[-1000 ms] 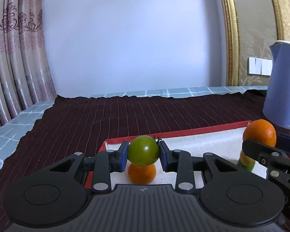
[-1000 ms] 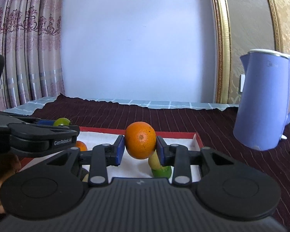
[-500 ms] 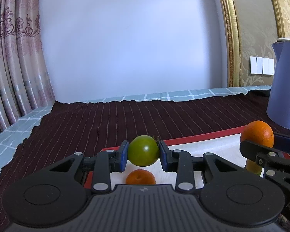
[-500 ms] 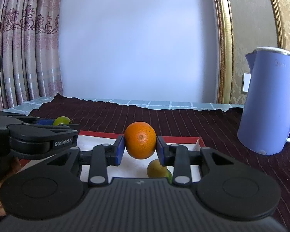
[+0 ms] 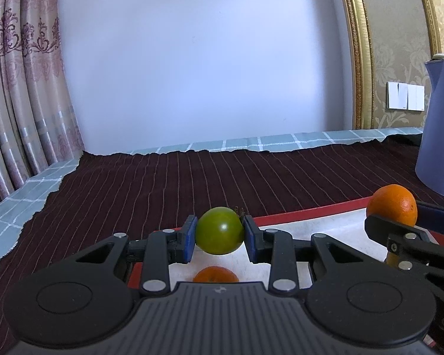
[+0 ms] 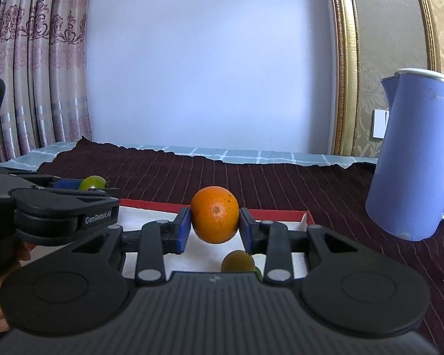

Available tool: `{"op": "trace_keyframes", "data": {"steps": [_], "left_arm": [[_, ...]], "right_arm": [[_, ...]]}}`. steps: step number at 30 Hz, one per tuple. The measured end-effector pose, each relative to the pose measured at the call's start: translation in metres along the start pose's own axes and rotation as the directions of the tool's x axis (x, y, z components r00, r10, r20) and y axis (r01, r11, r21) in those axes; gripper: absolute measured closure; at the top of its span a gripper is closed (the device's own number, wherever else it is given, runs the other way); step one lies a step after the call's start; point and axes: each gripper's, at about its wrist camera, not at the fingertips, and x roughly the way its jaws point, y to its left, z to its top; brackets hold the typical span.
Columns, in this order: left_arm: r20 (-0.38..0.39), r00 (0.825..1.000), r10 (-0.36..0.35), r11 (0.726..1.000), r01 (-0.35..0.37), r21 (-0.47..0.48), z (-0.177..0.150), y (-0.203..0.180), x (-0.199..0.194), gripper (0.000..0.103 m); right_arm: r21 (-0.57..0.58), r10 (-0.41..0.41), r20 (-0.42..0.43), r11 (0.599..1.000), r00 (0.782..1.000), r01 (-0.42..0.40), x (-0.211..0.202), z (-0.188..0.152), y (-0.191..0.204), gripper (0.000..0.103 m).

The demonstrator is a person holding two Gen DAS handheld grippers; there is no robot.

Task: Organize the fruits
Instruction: 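Lower the orange and open the right tool while the left tool holds the tomato above the tray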

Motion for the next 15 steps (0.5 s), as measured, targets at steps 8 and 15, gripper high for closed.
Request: {"op": "trace_keyframes", "data": {"steps": [8,15], "left_arm": [[-0.012,1.0,-0.003,1.0,0.003,-0.016,0.002,0.002,0.004,0.071],[-0.01,1.0,-0.004,1.0,0.004,-0.009,0.005,0.001,0.007,0.071]], "right_arm": [[0.013,-0.002,-0.024,1.0,1.0,0.003,0.013,0.003,-0.001,0.07],[0.012,-0.011,-0.04,1.0,0.999,0.012,0.022,0.004,-0.001,0.07]]}}
